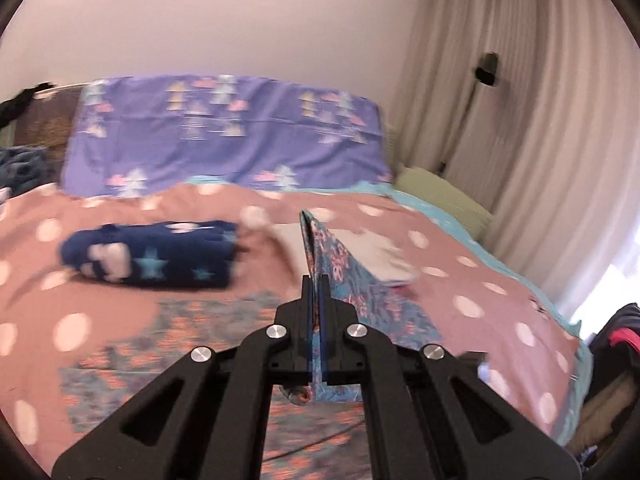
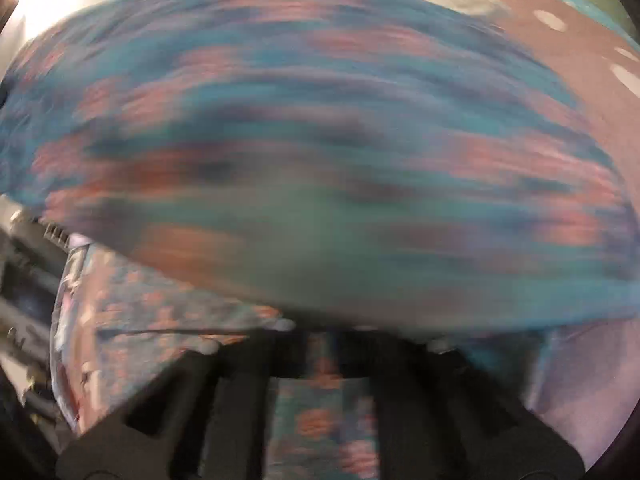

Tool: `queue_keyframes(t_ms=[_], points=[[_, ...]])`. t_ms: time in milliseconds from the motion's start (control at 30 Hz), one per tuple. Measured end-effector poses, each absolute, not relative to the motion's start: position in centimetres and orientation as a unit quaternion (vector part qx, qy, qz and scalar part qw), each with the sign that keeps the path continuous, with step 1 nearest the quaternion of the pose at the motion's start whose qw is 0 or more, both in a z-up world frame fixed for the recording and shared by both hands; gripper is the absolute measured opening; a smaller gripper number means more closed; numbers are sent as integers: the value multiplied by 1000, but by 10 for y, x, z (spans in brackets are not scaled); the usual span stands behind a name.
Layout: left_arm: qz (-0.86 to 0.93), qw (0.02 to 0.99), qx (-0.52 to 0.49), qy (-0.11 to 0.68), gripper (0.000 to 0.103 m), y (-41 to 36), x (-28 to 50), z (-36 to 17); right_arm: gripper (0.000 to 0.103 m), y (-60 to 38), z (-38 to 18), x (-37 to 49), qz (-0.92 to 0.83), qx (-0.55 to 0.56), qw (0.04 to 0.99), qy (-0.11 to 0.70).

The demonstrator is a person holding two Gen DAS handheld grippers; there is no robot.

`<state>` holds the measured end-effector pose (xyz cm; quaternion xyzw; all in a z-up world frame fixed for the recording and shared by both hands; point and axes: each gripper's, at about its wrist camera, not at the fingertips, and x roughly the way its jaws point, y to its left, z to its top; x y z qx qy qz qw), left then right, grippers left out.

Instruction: Fold small clothes

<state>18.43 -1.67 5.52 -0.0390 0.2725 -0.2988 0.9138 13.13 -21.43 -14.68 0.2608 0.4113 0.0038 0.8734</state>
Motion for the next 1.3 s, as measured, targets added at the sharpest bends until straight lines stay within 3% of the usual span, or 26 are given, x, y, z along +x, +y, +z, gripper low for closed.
queue_keyframes(t_ms=[500,667,900,1000,1167,1233,1300], points=[[-145,909,-140,364,2,136,218,-38,0,-203,-151,116,-1,222,894,390],[-131,923,-138,335,2,153,202,-33,0,-191,-146,106,-9,203,899,389],[-91,897,-82,425,3,155,213,-127,1,-190,-148,97,0,209,891,402],[-89,900,-90,417,12,159,210,-122,5,-191,-145,87,7,203,892,404],[-84,903,-75,415,13,159,209,-124,5,-195,-136,68,8,188,888,419],[-81,903,-69,415,14,154,208,-124,20,-199,-125,60,15,191,879,436],[-77,904,-62,416,14,153,208,-124,26,-211,-103,54,29,202,883,423]])
